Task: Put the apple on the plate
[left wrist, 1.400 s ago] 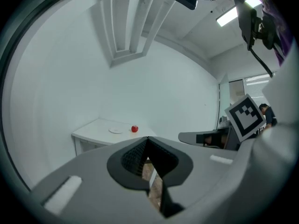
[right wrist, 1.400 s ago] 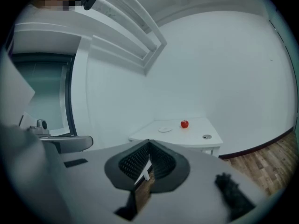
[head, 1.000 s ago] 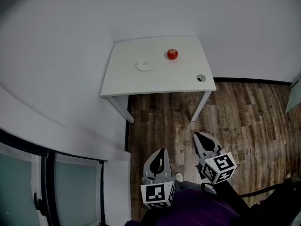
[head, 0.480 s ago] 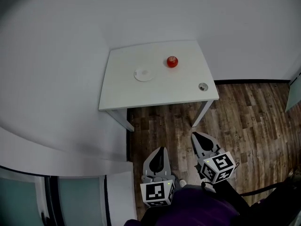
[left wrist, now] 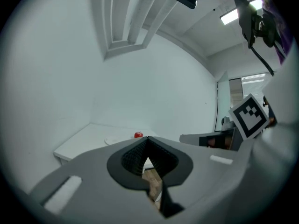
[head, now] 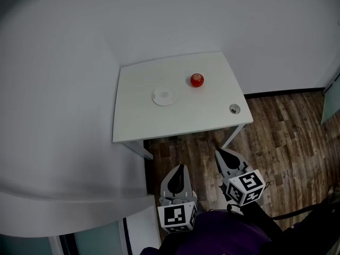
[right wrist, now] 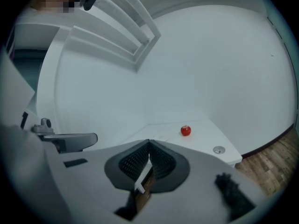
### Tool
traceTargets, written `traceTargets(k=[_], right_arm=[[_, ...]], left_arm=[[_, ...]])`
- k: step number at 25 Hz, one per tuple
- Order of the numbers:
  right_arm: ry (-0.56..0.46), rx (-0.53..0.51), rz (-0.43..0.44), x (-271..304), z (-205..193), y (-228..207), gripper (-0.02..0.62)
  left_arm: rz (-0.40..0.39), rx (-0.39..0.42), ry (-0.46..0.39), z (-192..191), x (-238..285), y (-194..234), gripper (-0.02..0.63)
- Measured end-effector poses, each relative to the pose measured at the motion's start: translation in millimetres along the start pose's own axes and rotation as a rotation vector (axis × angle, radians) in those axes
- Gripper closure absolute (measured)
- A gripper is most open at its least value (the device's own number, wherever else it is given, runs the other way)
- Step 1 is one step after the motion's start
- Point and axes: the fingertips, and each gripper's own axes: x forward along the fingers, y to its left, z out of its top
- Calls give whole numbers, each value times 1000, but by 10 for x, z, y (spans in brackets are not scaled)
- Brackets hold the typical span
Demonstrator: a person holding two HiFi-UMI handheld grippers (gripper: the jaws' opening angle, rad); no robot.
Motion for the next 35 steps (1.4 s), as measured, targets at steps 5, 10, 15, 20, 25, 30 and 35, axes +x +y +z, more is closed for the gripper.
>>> traceTargets(k=[5,10,15,20,25,30,35], right_arm=[[8,4,-16,287,54,-16,584],[8,3,-32,506,71,-7,584],[27,9,-38,624,57,-38,584],[33,5,-42,815,68,-138,584],[36,2,-32,1051,167,-346,584],[36,-2,-15,1393,335,-620,584],[49,-4,0,1688,444,-922,584]], left_arm=[[-8,2,15,31,202,233,600],[-20,-2,14,33,347,441,598],[-26,-27,31,-13,467,507,598],[-23,-32,44,-45,640,602,598],[-8,-38,52,-14,911,652,598],[1,-42,51,76,1333,710,598],[9,-44,59,138,1760,723,598]])
